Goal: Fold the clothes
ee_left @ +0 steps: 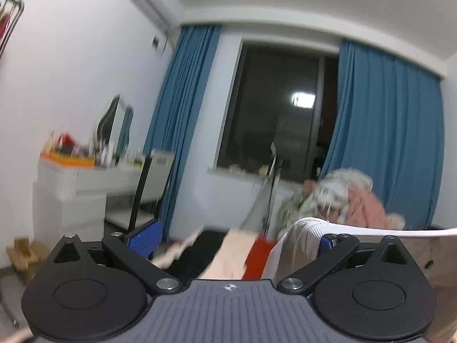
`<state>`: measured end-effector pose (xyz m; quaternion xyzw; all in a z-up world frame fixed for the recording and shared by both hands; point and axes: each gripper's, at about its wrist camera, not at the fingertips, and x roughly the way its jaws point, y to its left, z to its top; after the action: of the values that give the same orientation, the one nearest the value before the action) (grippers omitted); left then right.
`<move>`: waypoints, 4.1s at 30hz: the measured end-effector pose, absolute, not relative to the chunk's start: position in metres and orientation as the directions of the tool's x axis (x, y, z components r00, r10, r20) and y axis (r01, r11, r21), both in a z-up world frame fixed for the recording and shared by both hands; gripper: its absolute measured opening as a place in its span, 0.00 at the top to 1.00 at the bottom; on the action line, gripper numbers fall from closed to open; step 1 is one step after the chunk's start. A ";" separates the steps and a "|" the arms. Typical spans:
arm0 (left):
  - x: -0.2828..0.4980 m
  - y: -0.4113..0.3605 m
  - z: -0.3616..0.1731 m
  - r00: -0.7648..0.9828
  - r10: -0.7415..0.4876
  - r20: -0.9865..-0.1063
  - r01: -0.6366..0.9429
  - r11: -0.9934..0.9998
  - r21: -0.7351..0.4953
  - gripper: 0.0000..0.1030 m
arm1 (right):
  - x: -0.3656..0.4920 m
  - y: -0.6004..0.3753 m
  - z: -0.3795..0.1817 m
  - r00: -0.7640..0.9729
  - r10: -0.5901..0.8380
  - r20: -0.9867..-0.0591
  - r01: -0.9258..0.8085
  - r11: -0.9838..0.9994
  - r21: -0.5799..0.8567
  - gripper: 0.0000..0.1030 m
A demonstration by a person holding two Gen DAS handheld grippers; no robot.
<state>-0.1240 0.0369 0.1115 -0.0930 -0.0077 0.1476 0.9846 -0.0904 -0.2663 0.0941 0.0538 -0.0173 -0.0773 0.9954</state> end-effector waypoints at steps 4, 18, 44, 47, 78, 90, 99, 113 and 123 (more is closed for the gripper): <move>-0.150 0.038 0.208 0.958 0.260 0.122 -0.218 0.935 -0.278 0.00 | -0.105 -0.276 0.189 0.983 -0.126 0.134 0.113 0.988 0.102 0.18; -0.143 0.012 0.475 0.941 0.200 0.274 -0.149 0.970 -0.194 0.00 | -0.094 -0.302 0.439 0.963 -0.068 0.260 0.049 0.996 0.079 0.18; 0.519 0.005 -0.040 0.861 0.089 -0.501 -0.055 0.995 0.081 0.00 | 0.489 -0.280 -0.035 0.820 -0.235 -0.521 0.202 0.972 -0.121 0.18; 0.565 -0.004 -0.099 0.783 0.069 -0.618 0.055 0.982 0.180 0.00 | 0.519 -0.285 -0.085 0.729 -0.229 -0.646 0.142 0.973 -0.184 0.18; 0.074 0.015 0.030 0.902 -0.038 -0.431 0.016 0.998 -0.055 0.01 | 0.085 -0.235 0.042 0.921 0.094 -0.377 -0.055 0.992 0.112 0.18; 0.045 0.044 -0.018 0.843 -0.074 -0.533 -0.094 0.955 -0.282 0.12 | 0.011 -0.240 -0.025 0.928 0.146 -0.344 -0.064 0.969 0.239 0.18; 0.159 0.149 -0.069 0.846 0.035 -0.532 -0.349 0.790 -0.504 0.43 | 0.059 -0.238 -0.069 0.908 0.160 -0.387 -0.054 0.961 0.270 0.18; 0.319 0.206 -0.096 0.825 0.103 -0.556 -0.357 0.857 -0.372 0.98 | 0.135 -0.252 -0.123 0.844 0.162 -0.512 0.082 0.903 0.421 0.18; 0.402 0.225 -0.009 0.741 0.316 -0.593 -0.397 0.918 -0.007 0.98 | 0.144 -0.241 -0.123 0.859 0.110 -0.501 0.085 0.933 0.350 0.18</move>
<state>0.4020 0.2255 -0.0089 -0.0667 0.3047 0.1916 0.9306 0.1445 -0.2411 -0.1230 0.1830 0.2657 0.0065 0.9465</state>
